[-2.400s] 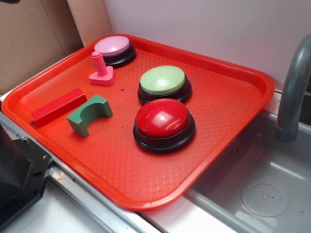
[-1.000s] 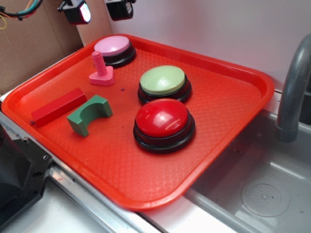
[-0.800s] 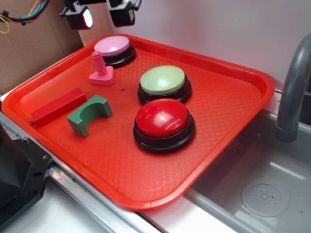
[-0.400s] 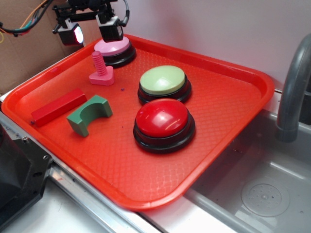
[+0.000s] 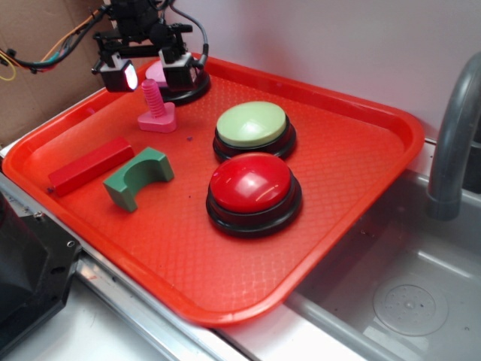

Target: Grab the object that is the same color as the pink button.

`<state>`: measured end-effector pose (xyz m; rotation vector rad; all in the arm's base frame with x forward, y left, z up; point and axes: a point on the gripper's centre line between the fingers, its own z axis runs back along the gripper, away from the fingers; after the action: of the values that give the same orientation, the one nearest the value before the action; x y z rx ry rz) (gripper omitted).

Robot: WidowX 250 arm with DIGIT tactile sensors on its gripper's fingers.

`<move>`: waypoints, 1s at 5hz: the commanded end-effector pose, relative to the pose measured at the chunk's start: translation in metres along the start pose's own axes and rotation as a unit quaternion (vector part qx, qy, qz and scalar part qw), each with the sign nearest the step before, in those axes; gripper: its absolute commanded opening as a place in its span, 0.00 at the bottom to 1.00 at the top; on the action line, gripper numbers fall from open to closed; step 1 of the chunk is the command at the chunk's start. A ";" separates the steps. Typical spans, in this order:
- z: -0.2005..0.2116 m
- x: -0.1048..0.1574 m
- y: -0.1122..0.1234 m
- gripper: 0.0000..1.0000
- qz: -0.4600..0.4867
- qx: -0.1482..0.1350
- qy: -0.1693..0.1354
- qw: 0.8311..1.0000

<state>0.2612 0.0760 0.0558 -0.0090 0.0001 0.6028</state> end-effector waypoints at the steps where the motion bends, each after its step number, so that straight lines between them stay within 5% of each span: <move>1: -0.007 0.006 0.001 1.00 -0.009 0.000 -0.001 1.000; 2: -0.012 0.006 -0.002 0.80 -0.011 0.003 0.002 1.000; 3: -0.013 0.006 -0.002 0.00 -0.016 0.000 0.002 1.000; 5: -0.011 0.007 -0.001 0.00 -0.016 -0.001 0.004 1.000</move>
<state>0.2638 0.0703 0.0326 -0.0104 0.0437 0.5684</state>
